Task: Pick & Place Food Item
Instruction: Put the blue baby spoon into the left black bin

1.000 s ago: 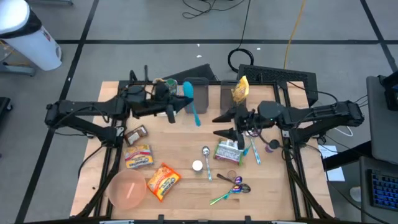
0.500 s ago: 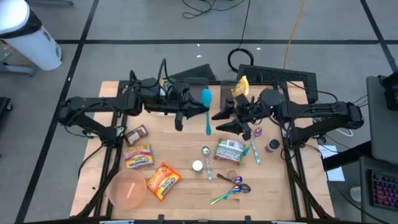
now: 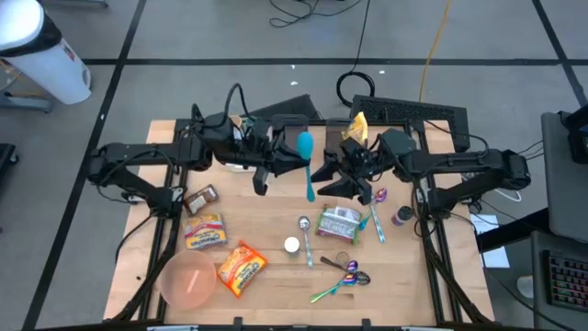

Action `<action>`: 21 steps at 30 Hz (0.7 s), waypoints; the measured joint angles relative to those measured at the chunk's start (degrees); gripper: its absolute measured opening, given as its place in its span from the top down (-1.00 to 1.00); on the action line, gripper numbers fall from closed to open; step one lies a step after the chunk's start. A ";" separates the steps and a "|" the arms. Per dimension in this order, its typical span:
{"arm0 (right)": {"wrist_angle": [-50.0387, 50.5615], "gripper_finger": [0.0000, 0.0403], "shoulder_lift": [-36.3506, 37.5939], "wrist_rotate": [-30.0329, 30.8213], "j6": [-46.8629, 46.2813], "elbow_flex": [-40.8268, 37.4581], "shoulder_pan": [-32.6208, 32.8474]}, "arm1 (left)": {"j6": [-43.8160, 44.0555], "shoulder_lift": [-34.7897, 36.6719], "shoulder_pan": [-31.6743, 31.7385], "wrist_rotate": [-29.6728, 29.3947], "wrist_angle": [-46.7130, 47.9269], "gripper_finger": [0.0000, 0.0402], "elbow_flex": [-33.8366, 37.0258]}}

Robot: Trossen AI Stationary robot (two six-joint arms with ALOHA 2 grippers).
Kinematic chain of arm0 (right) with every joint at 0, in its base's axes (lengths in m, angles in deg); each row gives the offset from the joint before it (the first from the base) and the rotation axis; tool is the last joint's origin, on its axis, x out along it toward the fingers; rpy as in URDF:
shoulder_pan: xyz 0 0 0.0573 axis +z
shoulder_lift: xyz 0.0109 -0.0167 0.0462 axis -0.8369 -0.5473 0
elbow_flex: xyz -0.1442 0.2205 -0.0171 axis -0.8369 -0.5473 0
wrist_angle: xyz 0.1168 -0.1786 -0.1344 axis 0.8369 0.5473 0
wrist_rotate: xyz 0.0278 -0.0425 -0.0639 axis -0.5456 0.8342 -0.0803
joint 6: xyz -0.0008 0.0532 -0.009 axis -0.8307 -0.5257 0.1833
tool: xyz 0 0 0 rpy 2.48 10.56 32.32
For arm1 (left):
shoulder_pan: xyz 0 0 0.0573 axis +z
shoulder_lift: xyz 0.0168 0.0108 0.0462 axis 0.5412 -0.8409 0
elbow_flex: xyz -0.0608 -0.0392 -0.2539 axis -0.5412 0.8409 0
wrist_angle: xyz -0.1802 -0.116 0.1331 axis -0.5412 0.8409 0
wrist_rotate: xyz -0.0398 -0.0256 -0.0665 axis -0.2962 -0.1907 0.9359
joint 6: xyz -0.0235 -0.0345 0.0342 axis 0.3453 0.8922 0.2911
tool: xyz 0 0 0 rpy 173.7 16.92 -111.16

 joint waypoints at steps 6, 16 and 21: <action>-5.19 -0.12 -2.82 -1.02 -3.13 0.00 0.00 | 0.00 0.04 0.00 0.00 0.42 0.93 0.00; -5.40 -0.07 -3.56 -1.02 -2.62 0.00 0.00 | -1.10 0.04 0.00 -0.53 1.83 0.93 0.00; -5.43 0.14 -3.56 -1.11 -2.58 0.00 0.00 | -1.49 0.04 0.00 -0.85 2.43 0.93 0.00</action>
